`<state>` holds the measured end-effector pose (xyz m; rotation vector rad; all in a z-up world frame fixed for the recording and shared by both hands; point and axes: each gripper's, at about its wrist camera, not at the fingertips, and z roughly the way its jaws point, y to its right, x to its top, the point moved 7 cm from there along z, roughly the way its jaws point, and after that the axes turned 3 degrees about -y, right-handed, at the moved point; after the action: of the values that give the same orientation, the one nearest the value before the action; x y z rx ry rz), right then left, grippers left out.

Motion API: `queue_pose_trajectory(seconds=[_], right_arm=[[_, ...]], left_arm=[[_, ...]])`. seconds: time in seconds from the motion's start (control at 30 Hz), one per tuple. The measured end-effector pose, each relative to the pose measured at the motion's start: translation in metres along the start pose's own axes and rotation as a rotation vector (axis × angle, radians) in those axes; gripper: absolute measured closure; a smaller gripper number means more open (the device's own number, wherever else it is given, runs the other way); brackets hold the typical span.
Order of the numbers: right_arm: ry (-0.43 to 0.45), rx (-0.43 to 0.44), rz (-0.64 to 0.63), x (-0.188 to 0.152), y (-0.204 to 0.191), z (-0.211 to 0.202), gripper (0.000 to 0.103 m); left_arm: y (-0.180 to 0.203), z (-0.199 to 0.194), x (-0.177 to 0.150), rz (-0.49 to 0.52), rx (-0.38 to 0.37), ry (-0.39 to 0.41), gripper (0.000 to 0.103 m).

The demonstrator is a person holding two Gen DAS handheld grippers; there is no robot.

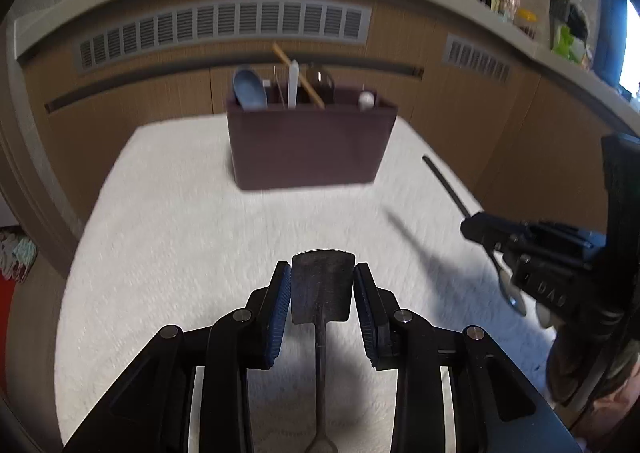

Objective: Organize utensils

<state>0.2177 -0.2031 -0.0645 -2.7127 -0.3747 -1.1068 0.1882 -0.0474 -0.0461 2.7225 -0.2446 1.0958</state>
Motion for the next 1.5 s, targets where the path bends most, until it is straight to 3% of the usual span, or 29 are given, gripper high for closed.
queue_pose_trajectory(seconds=[0.17, 0.27, 0.37, 0.43, 0.57, 0.63, 0.8, 0.9, 1.07, 1.1, 1.27, 1.5], right_arm=[[0.122, -0.004, 0.001, 0.043, 0.0, -0.03, 0.092], [0.27, -0.024, -0.012, 0.096, 0.002, -0.064, 0.092], [0.434, -0.047, -0.033, 0.151, 0.0, -0.095, 0.092], [0.517, -0.065, -0.038, 0.181, -0.001, -0.106, 0.092], [0.476, -0.05, -0.045, 0.203, -0.002, -0.087, 0.092], [0.432, -0.075, -0.062, 0.197, -0.002, -0.069, 0.092], [0.282, -0.065, -0.043, 0.165, 0.006, -0.023, 0.092], [0.228, -0.065, -0.029, 0.142, 0.012, -0.009, 0.092], [0.158, -0.044, -0.001, 0.105, 0.018, -0.002, 0.092], [0.144, -0.043, 0.002, 0.098, 0.019, -0.001, 0.092], [0.062, -0.034, 0.013, 0.064, 0.019, 0.01, 0.092], [-0.017, -0.03, 0.017, 0.033, 0.014, 0.017, 0.092]], left_arm=[[-0.005, -0.041, 0.066, -0.005, -0.061, 0.15, 0.077], [-0.005, -0.081, 0.117, 0.003, -0.097, 0.286, 0.08], [-0.006, -0.104, 0.165, 0.031, -0.085, 0.415, 0.08], [-0.012, -0.104, 0.185, 0.032, -0.075, 0.44, 0.08], [-0.033, -0.068, 0.186, 0.046, -0.061, 0.352, 0.08], [-0.039, -0.036, 0.167, 0.081, -0.063, 0.25, 0.079], [-0.07, 0.036, 0.106, 0.04, -0.062, -0.014, 0.079], [-0.086, 0.054, 0.068, -0.009, -0.081, -0.106, 0.078], [-0.1, 0.061, 0.02, -0.055, -0.086, -0.162, 0.057], [-0.099, 0.059, 0.011, -0.046, -0.08, -0.162, 0.056], [-0.092, 0.056, -0.017, 0.123, 0.02, -0.182, 0.056], [-0.078, 0.074, -0.019, 0.343, 0.013, -0.235, 0.056]])
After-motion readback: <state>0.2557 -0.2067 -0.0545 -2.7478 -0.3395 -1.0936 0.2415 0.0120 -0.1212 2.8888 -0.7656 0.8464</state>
